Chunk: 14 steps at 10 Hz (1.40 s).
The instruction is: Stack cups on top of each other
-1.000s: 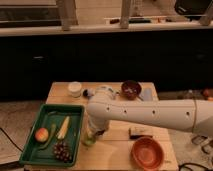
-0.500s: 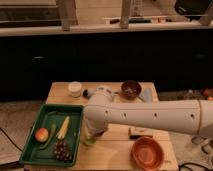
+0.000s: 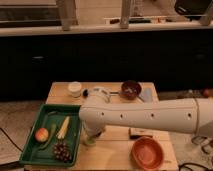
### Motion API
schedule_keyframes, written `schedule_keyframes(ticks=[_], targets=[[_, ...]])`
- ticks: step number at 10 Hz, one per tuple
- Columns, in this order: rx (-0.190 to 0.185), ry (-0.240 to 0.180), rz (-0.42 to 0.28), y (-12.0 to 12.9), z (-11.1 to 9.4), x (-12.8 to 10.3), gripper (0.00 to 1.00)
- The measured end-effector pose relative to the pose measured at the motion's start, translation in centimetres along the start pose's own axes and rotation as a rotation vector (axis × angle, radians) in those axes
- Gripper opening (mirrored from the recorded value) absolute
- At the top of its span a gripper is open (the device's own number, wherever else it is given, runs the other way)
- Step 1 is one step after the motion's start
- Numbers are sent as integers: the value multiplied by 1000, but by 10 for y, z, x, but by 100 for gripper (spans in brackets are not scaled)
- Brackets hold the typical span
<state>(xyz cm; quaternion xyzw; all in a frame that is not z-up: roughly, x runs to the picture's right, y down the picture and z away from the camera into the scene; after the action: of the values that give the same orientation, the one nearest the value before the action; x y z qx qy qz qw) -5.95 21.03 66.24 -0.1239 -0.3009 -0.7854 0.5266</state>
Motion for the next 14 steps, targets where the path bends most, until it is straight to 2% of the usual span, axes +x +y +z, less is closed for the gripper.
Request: schedule_keyframes(ticks=[6, 10, 14], targets=[[-17, -28, -26, -17, 5, 3, 0], [-41, -64, -38, -25, 10, 12, 0], [-46, -88, -35, -24, 15, 19, 0]])
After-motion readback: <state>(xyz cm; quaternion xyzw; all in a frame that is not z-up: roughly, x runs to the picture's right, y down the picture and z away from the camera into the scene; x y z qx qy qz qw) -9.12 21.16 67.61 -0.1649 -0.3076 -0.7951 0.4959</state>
